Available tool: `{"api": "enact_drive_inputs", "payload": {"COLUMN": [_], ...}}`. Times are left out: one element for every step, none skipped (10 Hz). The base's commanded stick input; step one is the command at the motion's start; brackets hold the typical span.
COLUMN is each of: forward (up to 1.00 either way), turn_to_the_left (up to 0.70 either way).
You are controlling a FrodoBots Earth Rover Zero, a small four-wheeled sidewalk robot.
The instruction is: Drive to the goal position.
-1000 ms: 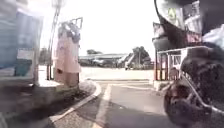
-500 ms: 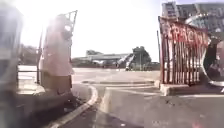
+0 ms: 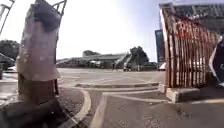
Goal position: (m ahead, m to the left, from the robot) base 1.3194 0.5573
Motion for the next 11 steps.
{"api": "enact_drive_inputs", "payload": {"forward": [0.7,0.7,0.7,0.7,0.7,0.7,0.7,0.7,0.7,0.7,0.7], "turn_to_the_left": [0.0,0.0,0.0,0.0,0.0,0.0,0.0,0.0,0.0,0.0,0.01]}}
